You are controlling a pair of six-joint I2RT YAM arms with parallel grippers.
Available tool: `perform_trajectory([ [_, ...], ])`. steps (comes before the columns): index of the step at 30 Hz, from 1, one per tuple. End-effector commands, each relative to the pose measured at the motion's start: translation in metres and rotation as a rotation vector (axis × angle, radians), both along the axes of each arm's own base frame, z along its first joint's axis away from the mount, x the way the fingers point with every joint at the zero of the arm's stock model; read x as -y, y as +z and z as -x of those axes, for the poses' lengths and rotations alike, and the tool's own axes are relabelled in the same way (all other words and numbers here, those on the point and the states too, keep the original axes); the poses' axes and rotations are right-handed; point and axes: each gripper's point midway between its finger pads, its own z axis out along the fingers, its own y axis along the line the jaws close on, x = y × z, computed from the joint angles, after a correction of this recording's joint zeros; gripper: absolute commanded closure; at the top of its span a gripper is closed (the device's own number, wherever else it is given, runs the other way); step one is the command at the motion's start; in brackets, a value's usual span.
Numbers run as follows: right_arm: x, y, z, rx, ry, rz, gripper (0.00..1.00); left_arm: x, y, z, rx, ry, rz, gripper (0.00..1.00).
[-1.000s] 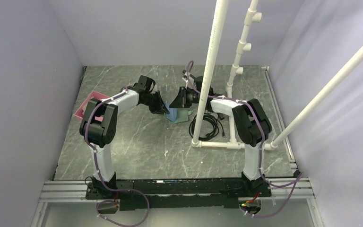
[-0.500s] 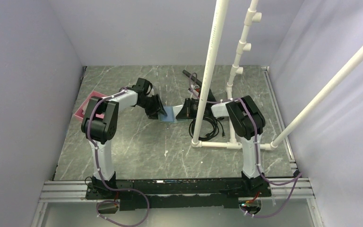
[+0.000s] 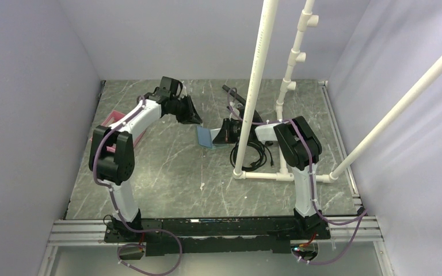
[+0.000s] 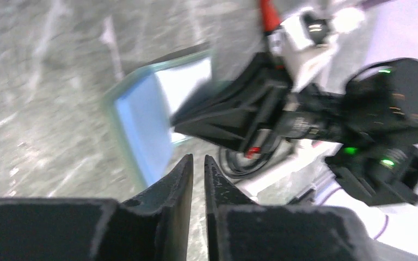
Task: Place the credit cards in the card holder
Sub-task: Open the card holder at the center of the board.
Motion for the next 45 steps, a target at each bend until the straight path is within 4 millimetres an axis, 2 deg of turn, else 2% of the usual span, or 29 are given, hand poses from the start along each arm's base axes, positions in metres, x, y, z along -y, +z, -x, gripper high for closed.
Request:
perform_trajectory([
  [1,0.002,-0.009,-0.008,0.029,-0.015,0.041,0.94,0.036,0.045,-0.010,0.085,-0.072,0.227,0.86],
  [2,0.002,-0.009,-0.008,0.028,-0.016,0.037,0.94,0.043,0.041,-0.009,0.058,-0.085,0.267,0.89],
  [4,0.002,-0.009,-0.007,0.025,-0.017,0.037,0.94,0.050,0.017,-0.008,0.010,-0.086,0.285,1.00],
  [6,0.003,-0.010,-0.006,0.024,-0.019,0.040,0.95,0.046,-0.015,-0.003,-0.055,-0.062,0.257,1.00],
  [12,0.007,-0.014,-0.004,0.002,-0.032,0.025,0.95,-0.002,-0.128,0.031,-0.279,0.041,0.061,1.00],
  [15,0.008,-0.016,-0.005,-0.001,-0.031,0.029,0.95,-0.017,-0.153,0.041,-0.310,0.065,-0.011,1.00],
  [19,0.005,-0.001,-0.010,0.033,-0.014,0.032,0.95,-0.023,-0.154,0.037,-0.289,0.067,-0.048,1.00],
  [26,-0.012,0.059,-0.015,0.102,0.043,-0.097,0.85,-0.025,-0.146,0.032,-0.265,0.058,-0.070,1.00],
  [29,-0.020,0.072,-0.013,0.086,0.063,-0.184,0.81,-0.024,-0.141,0.032,-0.255,0.045,-0.066,1.00],
  [30,-0.021,0.070,-0.014,0.073,0.062,-0.196,0.80,-0.023,-0.140,0.032,-0.258,0.038,-0.064,1.00],
  [32,-0.016,0.047,-0.016,0.033,0.035,-0.156,0.79,-0.022,-0.137,0.032,-0.262,0.026,-0.060,1.00],
  [36,0.014,-0.008,-0.015,-0.019,-0.073,0.006,0.79,-0.024,-0.132,0.033,-0.252,0.025,-0.068,1.00],
  [38,0.029,-0.023,-0.015,-0.031,-0.114,0.082,0.80,-0.026,-0.132,0.033,-0.254,0.025,-0.081,1.00],
  [40,0.036,-0.024,-0.020,-0.007,-0.123,0.141,0.80,-0.025,-0.130,0.032,-0.254,0.015,-0.082,1.00],
  [42,0.029,-0.007,-0.019,0.018,-0.093,0.098,0.79,-0.023,-0.123,0.028,-0.242,0.004,-0.071,1.00],
  [45,0.014,0.021,-0.014,0.052,-0.034,0.005,0.79,-0.018,-0.105,0.019,-0.209,-0.012,-0.052,0.91],
])
